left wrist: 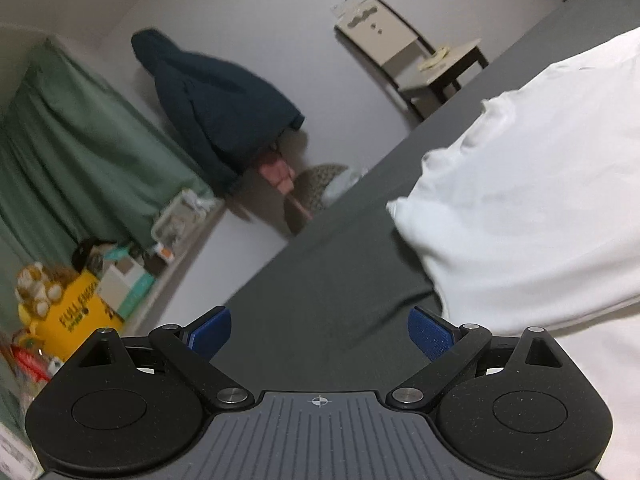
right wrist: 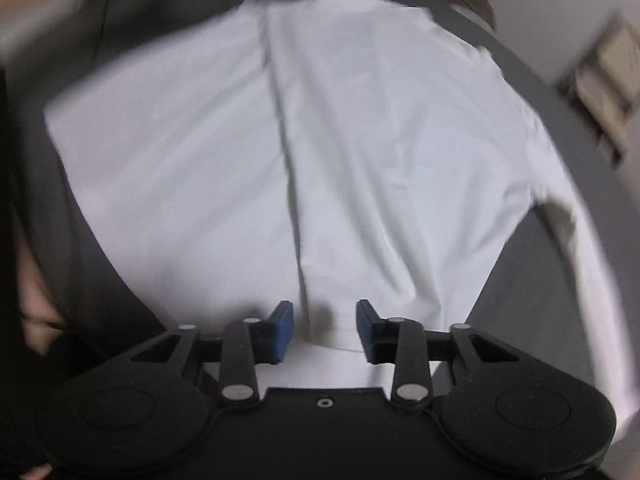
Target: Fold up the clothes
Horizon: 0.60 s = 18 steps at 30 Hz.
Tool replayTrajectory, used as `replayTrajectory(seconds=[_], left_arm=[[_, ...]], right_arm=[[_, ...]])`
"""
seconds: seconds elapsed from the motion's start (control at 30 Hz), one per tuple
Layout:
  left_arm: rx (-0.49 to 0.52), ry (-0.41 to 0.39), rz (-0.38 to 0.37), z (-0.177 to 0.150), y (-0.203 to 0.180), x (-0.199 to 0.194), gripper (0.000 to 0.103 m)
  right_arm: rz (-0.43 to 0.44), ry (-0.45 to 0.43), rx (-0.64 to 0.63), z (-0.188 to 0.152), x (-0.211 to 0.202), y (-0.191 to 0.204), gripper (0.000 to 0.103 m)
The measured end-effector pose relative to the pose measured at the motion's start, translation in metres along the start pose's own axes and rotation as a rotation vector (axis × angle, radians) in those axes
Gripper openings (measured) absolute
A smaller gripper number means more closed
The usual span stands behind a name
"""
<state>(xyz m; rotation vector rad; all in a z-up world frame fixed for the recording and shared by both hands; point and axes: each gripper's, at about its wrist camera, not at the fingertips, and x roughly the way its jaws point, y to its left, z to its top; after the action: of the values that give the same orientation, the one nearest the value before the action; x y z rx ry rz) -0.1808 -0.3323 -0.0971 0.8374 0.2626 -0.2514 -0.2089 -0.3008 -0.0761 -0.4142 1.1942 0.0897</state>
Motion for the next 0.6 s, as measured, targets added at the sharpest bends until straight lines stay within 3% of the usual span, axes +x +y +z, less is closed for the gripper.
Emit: replayTrajectory(seconds=[0.13,0.2,0.23,0.43,0.57,0.6], left_arm=[[0.023,-0.016,-0.028,-0.001,-0.007,-0.004,0.096],[0.008,-0.021,-0.066,-0.002,-0.01,-0.005,0.096],[0.007,-0.024,-0.083,-0.002,-0.012,-0.006,0.096],[0.032,-0.049,-0.132,-0.003,-0.02,-0.006,0.096],[0.04,-0.051,-0.15,-0.004,-0.023,-0.004,0.096],[0.034,-0.05,-0.157,-0.004,-0.022,-0.004,0.096]], right_arm=[[-0.109,0.057,-0.117,0.002,0.022,0.028,0.022],[-0.122,0.064,-0.123,0.008,0.031,0.033,0.005],[-0.117,0.066,-0.116,0.009,0.033,0.033,0.005],[0.059,0.039,-0.088,0.003,0.006,0.025,0.004],[0.08,0.063,-0.112,0.004,0.012,0.029,0.006],[0.094,0.08,-0.106,0.005,0.016,0.031,0.01]])
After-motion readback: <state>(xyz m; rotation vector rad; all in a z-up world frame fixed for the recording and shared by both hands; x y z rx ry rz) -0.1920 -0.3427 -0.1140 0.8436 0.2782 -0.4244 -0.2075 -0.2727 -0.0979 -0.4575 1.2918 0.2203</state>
